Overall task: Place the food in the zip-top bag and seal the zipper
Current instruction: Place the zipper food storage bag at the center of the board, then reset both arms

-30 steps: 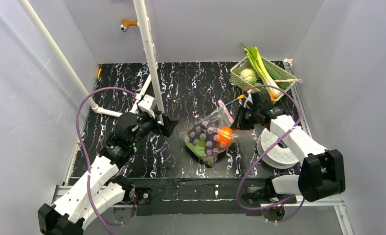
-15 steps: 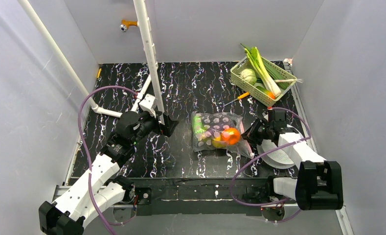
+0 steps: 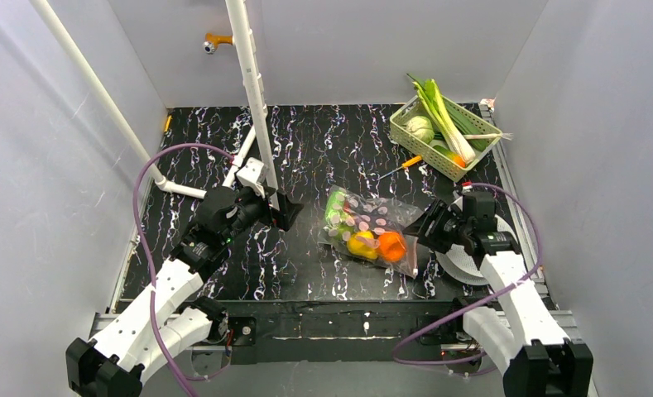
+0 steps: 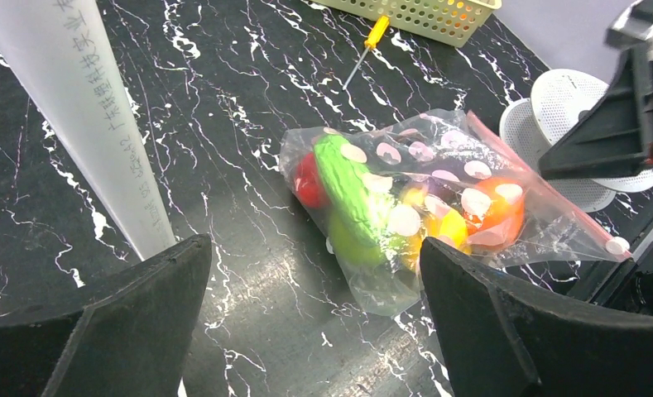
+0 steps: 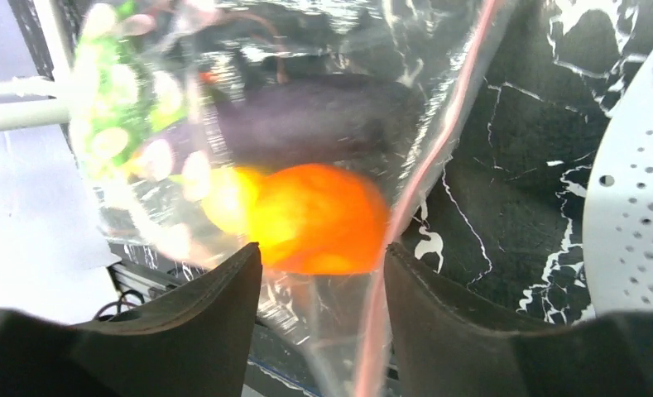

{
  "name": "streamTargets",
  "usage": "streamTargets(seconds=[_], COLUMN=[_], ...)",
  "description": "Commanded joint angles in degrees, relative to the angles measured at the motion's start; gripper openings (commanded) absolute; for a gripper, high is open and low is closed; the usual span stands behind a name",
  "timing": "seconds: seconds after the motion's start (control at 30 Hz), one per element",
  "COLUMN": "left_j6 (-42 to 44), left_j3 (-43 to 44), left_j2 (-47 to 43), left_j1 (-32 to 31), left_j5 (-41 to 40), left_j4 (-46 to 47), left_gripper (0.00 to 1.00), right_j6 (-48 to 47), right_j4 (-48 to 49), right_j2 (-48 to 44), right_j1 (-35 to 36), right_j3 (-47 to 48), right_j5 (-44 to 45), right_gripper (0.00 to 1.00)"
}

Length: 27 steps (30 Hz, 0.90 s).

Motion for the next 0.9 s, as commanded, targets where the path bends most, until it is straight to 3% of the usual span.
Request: streamTargets(seconds=[0.0,0.2,0.33,0.53,0.7,0.87], left_j6=[0.8,1.3,-1.2,-5.5,-3.7,-1.7], left_j3=[2.1,1.7,3.6,15.3,25.5,30.5], left_j2=[0.0,-0.6,-3.6,-10.2,-16.4,-22.3], left_j1=[0.2,0.2,0.2,0.2,0.2,0.2], left_j5=[-1.0,-4.9,-12.0,-15.5,-20.7,-22.5], left_j4=[-0.5,-1.3,-4.8,-17.3,-28.2,-30.8], left_gripper=[0.97,0.98,0.98,0.98,0.98,0.98], right_j6=[-4.5,-9.0,-12.1,-16.4,-16.1,-14.8], right_j4=[-7.3,-15.3,-19.9,-22.5,-20.6,-20.3], right_j2=[-5.9,-11.0,-13.6,-19.2,-25.6,-30.8], right_j1=[0.2,0.2,0.2,0.2,0.2,0.2], right_j3=[9.1,18.8,25.7,35.9,40.3,41.1], right_j5=[3.3,6.9,7.9,11.0,14.3,23.1], right_gripper=[0.70,0.90,0.98,0.98,0.98,0.98])
